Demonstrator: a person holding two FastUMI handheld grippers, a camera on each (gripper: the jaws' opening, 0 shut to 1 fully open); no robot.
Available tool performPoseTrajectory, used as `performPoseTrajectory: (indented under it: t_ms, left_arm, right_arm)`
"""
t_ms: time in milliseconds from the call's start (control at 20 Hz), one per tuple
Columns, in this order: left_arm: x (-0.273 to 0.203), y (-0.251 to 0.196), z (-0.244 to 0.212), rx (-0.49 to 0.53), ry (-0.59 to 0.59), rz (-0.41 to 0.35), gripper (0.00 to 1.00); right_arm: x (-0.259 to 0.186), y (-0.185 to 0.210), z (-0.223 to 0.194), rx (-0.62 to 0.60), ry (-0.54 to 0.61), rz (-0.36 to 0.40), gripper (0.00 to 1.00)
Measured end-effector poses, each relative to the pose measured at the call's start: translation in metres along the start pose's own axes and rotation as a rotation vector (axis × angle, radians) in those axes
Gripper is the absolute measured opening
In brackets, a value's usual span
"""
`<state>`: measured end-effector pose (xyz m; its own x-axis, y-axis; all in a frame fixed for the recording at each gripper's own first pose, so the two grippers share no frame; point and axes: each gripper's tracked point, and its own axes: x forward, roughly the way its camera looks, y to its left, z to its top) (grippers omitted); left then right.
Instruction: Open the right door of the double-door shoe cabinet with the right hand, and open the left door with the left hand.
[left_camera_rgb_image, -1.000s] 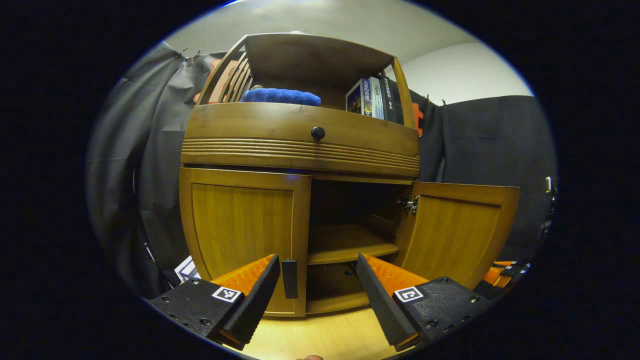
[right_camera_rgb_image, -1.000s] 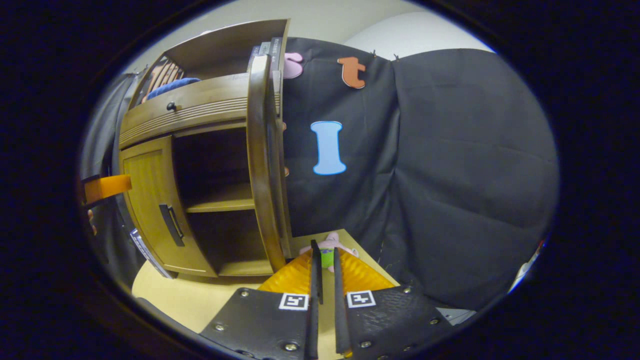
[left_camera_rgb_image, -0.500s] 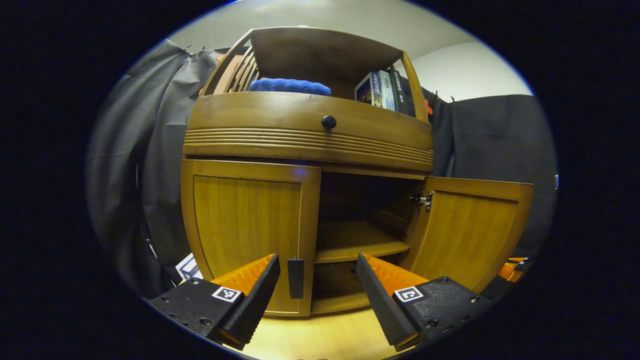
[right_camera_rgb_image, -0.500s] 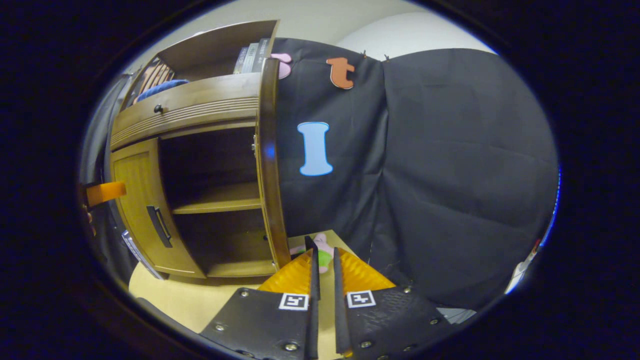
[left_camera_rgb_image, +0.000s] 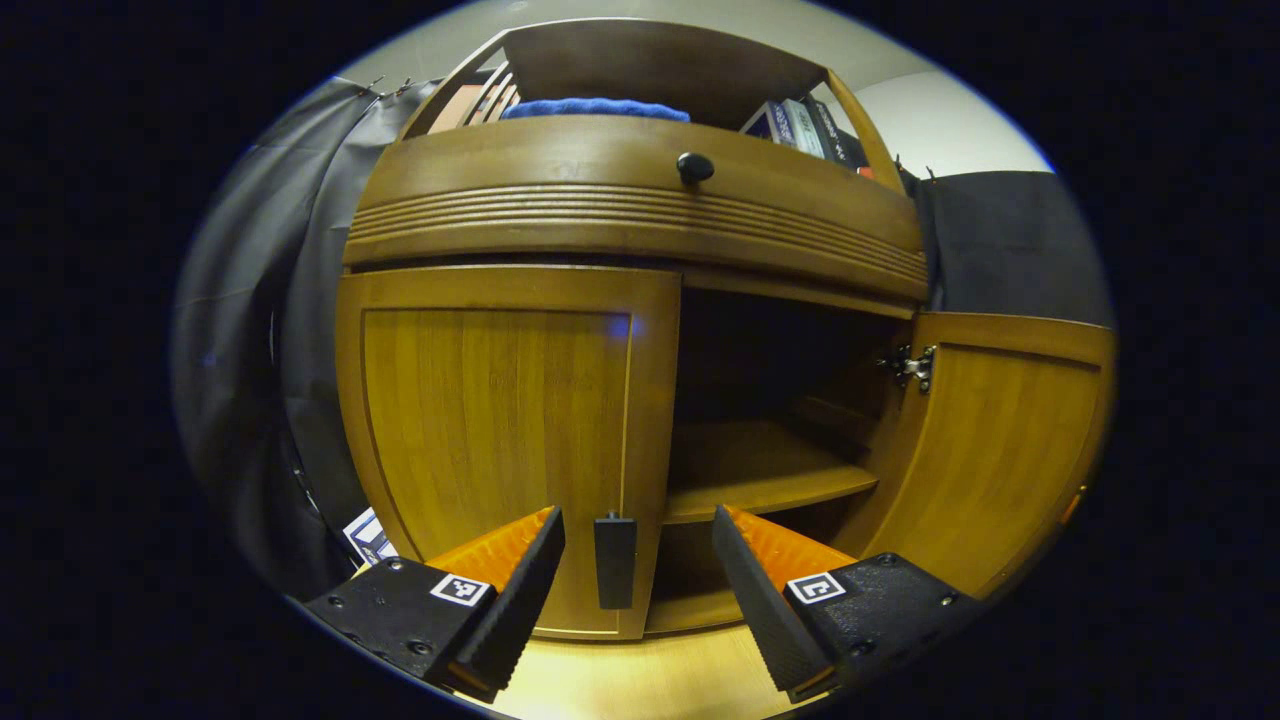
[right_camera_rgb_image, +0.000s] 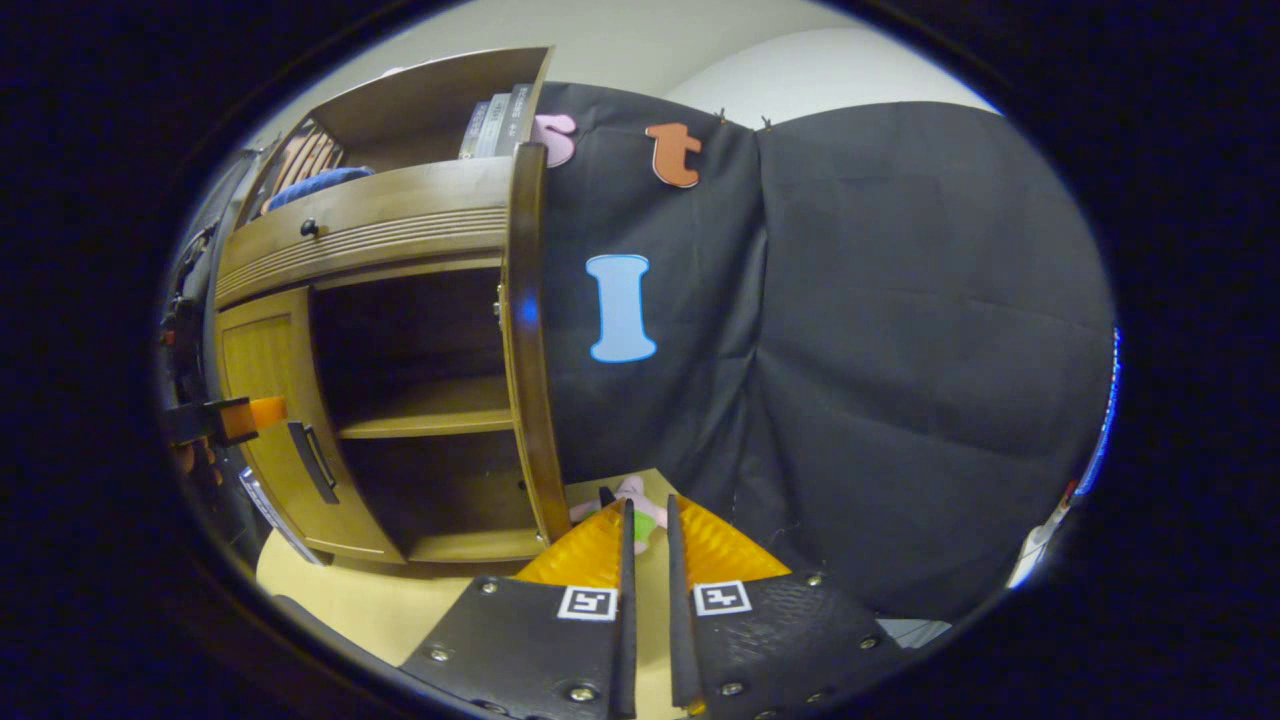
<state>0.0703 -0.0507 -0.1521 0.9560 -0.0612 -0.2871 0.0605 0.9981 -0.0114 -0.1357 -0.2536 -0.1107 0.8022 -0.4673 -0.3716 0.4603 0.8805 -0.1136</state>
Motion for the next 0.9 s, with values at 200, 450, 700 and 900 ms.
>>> performPoseTrajectory:
  t_ms: [200,450,700,900]
  left_arm:
    - [0.028,0.011,-0.014,0.000,0.038,0.035,0.82]
    - [0.051,0.019,-0.030,-0.007,0.073,0.059,0.82]
    - [0.063,0.021,-0.037,-0.002,0.081,0.073,0.75]
    - [0.068,0.021,-0.046,-0.016,0.103,0.071,0.49]
  right_arm:
    - [-0.002,-0.012,0.012,-0.003,-0.025,-0.035,0.14]
    - [-0.003,-0.025,0.015,-0.005,-0.027,-0.080,0.14]
    - [-0.003,-0.031,0.012,0.010,-0.021,-0.110,0.14]
    - [-0.002,-0.032,0.012,0.015,-0.023,-0.109,0.14]
